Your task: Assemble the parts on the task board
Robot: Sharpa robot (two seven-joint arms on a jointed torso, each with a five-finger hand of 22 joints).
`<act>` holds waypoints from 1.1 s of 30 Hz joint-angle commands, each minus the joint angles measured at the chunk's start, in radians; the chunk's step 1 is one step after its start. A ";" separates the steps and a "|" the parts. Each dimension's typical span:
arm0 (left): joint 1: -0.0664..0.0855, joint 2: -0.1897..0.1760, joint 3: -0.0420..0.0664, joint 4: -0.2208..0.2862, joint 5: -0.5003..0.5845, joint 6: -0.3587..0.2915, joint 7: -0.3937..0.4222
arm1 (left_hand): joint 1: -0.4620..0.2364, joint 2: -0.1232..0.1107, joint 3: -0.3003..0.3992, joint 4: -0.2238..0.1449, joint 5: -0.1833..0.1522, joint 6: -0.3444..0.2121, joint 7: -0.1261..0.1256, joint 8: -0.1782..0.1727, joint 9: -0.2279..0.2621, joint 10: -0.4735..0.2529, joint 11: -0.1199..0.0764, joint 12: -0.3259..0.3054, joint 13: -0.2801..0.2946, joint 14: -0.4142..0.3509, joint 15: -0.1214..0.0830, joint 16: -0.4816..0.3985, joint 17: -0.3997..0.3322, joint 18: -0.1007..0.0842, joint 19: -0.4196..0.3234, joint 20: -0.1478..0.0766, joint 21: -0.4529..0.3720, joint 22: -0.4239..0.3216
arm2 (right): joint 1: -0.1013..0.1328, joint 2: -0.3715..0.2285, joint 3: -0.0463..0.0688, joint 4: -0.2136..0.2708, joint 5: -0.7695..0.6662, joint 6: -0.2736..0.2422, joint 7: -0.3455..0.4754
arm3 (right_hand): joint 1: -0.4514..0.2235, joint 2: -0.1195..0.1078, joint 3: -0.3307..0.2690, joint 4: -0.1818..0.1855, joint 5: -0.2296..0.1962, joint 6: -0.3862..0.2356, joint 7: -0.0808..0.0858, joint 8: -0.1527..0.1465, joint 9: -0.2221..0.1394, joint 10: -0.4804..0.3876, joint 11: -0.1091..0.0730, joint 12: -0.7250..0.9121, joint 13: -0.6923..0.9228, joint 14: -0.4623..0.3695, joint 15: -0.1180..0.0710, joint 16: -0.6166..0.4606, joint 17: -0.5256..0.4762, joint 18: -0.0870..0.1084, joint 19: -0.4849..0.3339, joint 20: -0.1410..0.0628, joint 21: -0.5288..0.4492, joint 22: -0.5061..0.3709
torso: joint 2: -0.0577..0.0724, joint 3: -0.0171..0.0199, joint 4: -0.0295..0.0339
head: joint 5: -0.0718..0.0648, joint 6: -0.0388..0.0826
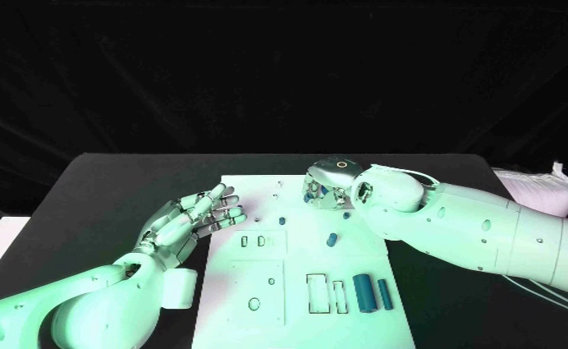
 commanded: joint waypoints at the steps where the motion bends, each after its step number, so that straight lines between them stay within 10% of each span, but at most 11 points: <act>1: 0.001 0.000 0.001 0.000 0.001 0.022 -0.002 | -0.001 0.005 0.003 -0.007 0.006 -0.001 0.012 -0.007 -0.001 -0.001 0.004 -0.006 -0.001 0.001 0.007 -0.007 -0.002 0.012 0.001 0.006 -0.005 -0.002 | 0.005 0.007 0.003 0.001 -0.013 -0.076 -0.030 | 0.000 0.015 0.005 0.010 -0.005 0.022 -0.016 0.009 0.025 0.007 0.001 0.001 -0.003 0.043 -0.005 0.005 0.003 -0.019 0.008 0.001 0.008 0.006 | 0.001 -0.0010 0.0025 | -0.003 0.006; 33: 0.016 0.003 0.002 0.005 0.001 0.026 -0.001 | 0.004 0.007 0.007 -0.013 0.005 -0.001 0.013 -0.011 -0.001 -0.003 0.005 -0.009 -0.001 -0.001 0.009 -0.013 -0.003 0.012 0.000 0.007 -0.008 -0.005 | 0.030 0.162 0.002 -0.132 0.003 -0.080 -0.028 | -0.010 -0.004 0.006 0.037 -0.009 0.010 -0.010 -0.004 0.029 -0.004 0.007 -0.014 -0.007 0.040 -0.002 0.005 -0.007 -0.022 0.016 0.001 0.021 0.025 | 0.024 -0.0046 0.0190 | -0.002 0.019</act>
